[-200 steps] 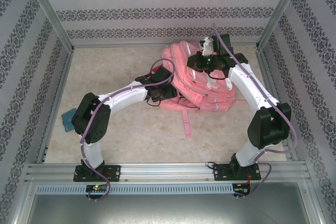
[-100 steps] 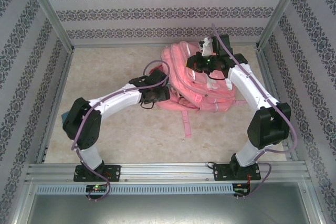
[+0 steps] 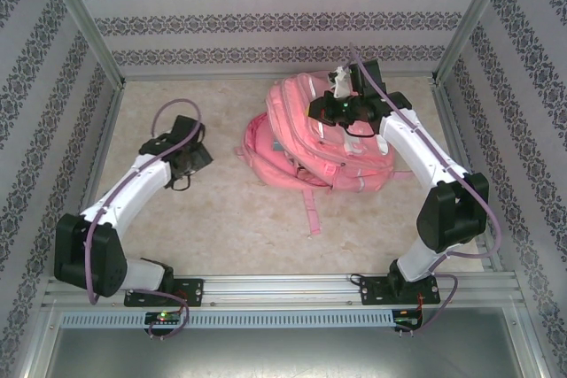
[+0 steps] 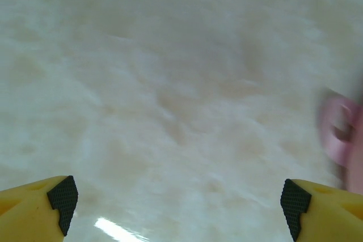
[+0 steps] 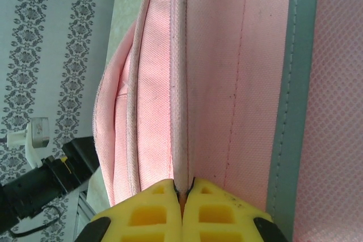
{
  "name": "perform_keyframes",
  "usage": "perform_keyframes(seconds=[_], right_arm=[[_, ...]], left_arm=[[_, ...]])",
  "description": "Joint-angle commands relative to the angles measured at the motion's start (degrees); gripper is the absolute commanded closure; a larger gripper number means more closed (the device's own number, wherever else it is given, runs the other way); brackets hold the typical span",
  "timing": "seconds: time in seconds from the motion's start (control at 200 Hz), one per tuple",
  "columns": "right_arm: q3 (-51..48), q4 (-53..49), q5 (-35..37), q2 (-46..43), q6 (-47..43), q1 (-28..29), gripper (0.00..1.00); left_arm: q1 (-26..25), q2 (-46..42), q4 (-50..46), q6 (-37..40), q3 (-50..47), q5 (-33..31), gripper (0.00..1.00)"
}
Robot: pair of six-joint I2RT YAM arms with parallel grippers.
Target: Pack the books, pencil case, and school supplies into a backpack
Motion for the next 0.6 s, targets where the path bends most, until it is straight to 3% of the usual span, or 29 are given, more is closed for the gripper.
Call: perform_keyframes(seconds=[0.0, 0.335, 0.49, 0.595], right_arm=[[1.4, 5.1, -4.4, -1.8, 0.2, 1.3, 1.00], [1.3, 4.6, -4.2, -1.8, -0.1, 1.5, 1.00], [1.8, 4.2, -4.0, -1.8, -0.1, 1.6, 1.00], [1.8, 4.1, -3.9, -1.8, -0.2, 1.5, 1.00]], left_arm=[[7.9, -2.6, -4.0, 2.0, -2.6, -0.7, 0.05], [30.4, -1.1, 1.5, 3.4, -7.8, 8.5, 0.04], [37.7, 3.0, 4.0, 3.7, -8.8, 11.8, 0.04], [40.7, 5.6, 9.5, 3.4, -10.8, 19.7, 0.05]])
